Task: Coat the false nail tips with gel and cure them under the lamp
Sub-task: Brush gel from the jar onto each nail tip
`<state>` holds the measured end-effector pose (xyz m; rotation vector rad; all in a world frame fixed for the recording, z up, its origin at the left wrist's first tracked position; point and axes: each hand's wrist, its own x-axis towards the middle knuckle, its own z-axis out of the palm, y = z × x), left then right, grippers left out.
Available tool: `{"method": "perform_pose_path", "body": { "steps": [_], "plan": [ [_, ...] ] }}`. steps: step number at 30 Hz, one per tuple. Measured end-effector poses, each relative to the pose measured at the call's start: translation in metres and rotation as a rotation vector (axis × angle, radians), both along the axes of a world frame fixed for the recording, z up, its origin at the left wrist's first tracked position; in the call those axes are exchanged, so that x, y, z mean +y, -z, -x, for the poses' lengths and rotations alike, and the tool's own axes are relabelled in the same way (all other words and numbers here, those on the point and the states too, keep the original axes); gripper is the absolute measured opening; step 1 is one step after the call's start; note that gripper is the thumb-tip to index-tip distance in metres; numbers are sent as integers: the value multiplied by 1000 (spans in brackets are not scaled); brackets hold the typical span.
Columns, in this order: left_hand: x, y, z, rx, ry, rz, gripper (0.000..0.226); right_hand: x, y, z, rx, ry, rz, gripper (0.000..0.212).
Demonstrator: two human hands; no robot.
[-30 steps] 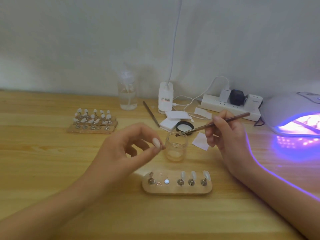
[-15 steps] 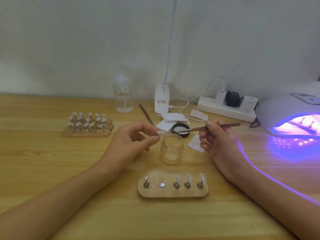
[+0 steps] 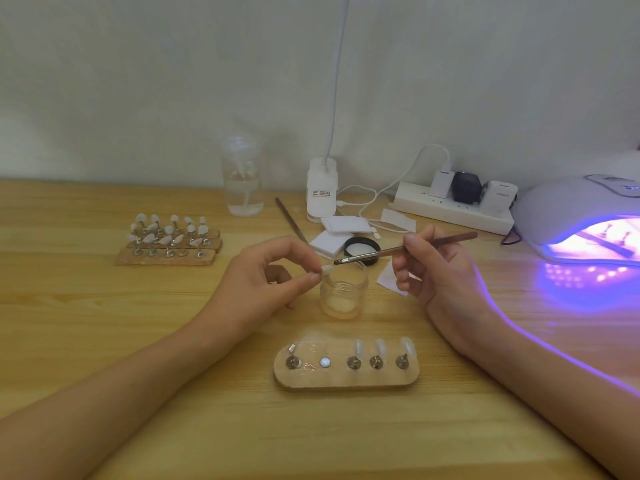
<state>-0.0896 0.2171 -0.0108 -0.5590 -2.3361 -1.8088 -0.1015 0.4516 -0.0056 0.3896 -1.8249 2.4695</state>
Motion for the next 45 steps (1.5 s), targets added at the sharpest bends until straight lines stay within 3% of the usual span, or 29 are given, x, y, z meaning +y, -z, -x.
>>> {"method": "perform_pose_path", "body": {
  "steps": [45],
  "plan": [
    [-1, 2, -1, 37, -25, 15, 16, -2, 1, 0, 69, 47, -83, 20]
  ]
}}
